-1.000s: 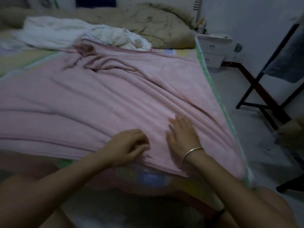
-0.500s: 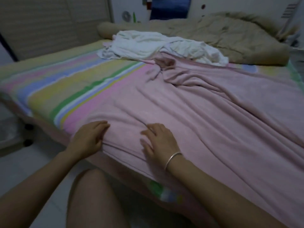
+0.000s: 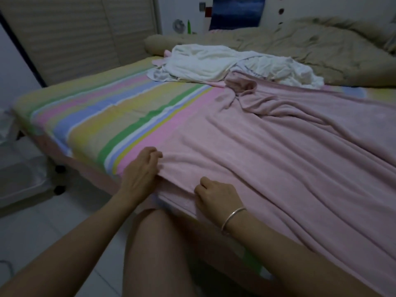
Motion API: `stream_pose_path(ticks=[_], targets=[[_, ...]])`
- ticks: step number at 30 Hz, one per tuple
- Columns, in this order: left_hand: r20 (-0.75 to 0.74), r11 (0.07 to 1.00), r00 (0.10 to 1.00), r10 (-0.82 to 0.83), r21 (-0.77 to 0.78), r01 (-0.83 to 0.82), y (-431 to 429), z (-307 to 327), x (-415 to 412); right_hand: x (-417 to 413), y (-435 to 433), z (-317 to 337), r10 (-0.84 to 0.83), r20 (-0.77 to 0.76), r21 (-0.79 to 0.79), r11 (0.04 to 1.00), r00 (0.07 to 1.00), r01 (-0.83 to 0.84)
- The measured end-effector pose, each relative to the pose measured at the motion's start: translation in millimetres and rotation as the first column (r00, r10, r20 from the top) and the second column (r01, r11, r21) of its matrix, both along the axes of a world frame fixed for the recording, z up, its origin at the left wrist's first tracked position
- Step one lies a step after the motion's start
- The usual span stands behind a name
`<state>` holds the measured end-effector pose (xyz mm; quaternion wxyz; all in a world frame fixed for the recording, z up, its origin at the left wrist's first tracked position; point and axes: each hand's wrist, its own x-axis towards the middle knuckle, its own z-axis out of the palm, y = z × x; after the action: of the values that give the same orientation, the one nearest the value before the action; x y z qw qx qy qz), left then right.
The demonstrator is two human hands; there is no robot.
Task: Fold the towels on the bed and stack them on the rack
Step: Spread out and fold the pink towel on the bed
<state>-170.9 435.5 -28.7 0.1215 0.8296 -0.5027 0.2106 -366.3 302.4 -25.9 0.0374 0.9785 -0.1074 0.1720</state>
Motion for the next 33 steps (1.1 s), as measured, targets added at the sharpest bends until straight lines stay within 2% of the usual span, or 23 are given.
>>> stream_pose_path(ticks=[2,6,9,11,14,16,18,20,22,24,26,29,33], targets=[[-0.065,0.987,0.987,0.150,-0.045,-0.153,11,9,9,3,8,0,0.042,0.062,0.034,0.998,0.997,-0.044],[-0.161,0.955,0.958,0.238,-0.142,-0.261,47,15,25,15,37,-3,0.138,0.147,0.077,0.986,0.980,-0.150],[-0.182,0.934,0.923,0.340,-0.048,-0.354,63,0,24,20,51,-9,0.115,0.090,0.076,0.990,0.989,-0.122],[-0.283,0.895,0.857,0.431,0.011,-0.446,60,-10,21,17,49,-16,0.085,0.056,0.096,0.991,0.995,-0.090],[-0.413,0.873,0.773,0.481,0.141,-0.468,45,-4,16,1,35,-19,0.088,0.012,0.294,0.952,0.996,-0.088],[-0.377,0.883,0.801,0.465,0.267,-0.387,34,6,11,-14,24,-15,0.131,0.029,0.358,0.924,0.991,-0.133],[-0.214,0.855,0.869,0.447,0.387,-0.345,19,17,-1,-26,9,-9,0.131,0.092,0.348,0.924,0.987,-0.155],[-0.154,0.899,0.919,0.363,0.316,-0.302,0,25,-18,-38,-10,-2,0.097,0.165,0.331,0.932,0.982,-0.148],[-0.239,0.973,0.949,0.207,0.150,-0.174,-23,26,-41,-51,-34,-1,0.016,0.181,0.287,0.956,0.983,-0.068],[-0.284,1.000,0.959,0.004,0.026,0.003,-49,23,-67,-67,-59,2,-0.148,-0.031,0.215,0.965,0.989,0.151],[-0.282,0.989,0.948,-0.147,-0.027,0.145,-80,19,-98,-95,-85,-3,-0.330,-0.280,0.190,0.901,0.901,0.389],[-0.347,0.967,0.906,-0.244,-0.016,0.254,-130,16,-151,-155,-119,-13,-0.486,-0.406,0.196,0.781,0.774,0.593],[-0.406,0.939,0.889,-0.211,0.168,0.300,-201,5,-191,-236,-176,-11,-0.656,-0.456,0.139,0.615,0.601,0.776]])
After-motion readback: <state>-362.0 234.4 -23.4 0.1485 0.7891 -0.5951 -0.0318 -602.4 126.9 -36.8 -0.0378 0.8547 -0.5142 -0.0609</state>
